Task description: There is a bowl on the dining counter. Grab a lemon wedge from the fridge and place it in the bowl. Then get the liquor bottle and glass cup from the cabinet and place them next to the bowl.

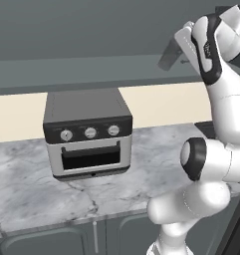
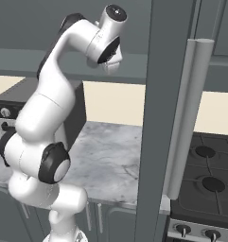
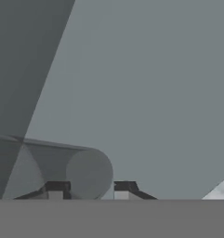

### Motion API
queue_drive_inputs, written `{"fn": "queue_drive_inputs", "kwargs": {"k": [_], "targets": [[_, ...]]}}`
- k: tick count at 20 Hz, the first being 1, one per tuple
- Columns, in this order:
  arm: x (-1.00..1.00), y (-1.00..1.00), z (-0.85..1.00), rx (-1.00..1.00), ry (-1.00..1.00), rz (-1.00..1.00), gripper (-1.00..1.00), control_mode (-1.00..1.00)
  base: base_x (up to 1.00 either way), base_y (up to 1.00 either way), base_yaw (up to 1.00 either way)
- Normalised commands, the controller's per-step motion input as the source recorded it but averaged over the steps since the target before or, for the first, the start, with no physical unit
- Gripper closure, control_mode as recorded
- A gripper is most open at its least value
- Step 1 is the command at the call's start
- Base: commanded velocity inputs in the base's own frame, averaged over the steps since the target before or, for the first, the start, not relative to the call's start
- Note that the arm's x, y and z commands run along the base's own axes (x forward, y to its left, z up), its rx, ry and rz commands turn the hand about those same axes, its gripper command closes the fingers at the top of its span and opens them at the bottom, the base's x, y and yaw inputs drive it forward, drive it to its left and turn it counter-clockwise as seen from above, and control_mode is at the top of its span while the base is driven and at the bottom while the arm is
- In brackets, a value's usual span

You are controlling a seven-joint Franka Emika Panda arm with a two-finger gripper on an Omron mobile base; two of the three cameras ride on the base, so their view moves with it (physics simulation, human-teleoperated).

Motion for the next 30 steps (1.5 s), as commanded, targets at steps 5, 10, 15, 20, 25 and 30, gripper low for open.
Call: {"fn": "queue_drive_inputs", "kwargs": {"k": [5,10,15,20,25,30], "targets": [[-0.63,0.05,0.00,0.01,-0.16,0.00,1.00,-1.00,0.00,0.00,0.00],[-0.88,0.11,0.08,0.00,-0.25,0.00,1.00,-1.00,0.00,0.00,0.00],[-0.85,0.16,0.01,0.00,-0.20,0.00,1.00,-1.00,0.00,0.00,0.00],[-0.86,0.15,0.00,0.00,-0.15,0.00,1.00,-1.00,0.00,0.00,0.00],[-1.00,0.18,0.05,0.00,-0.05,0.04,1.00,-1.00,0.00,0.00,0.00],[-0.94,0.19,0.04,-0.05,0.05,0.12,1.00,-1.00,0.00,0.00,0.00]]}}
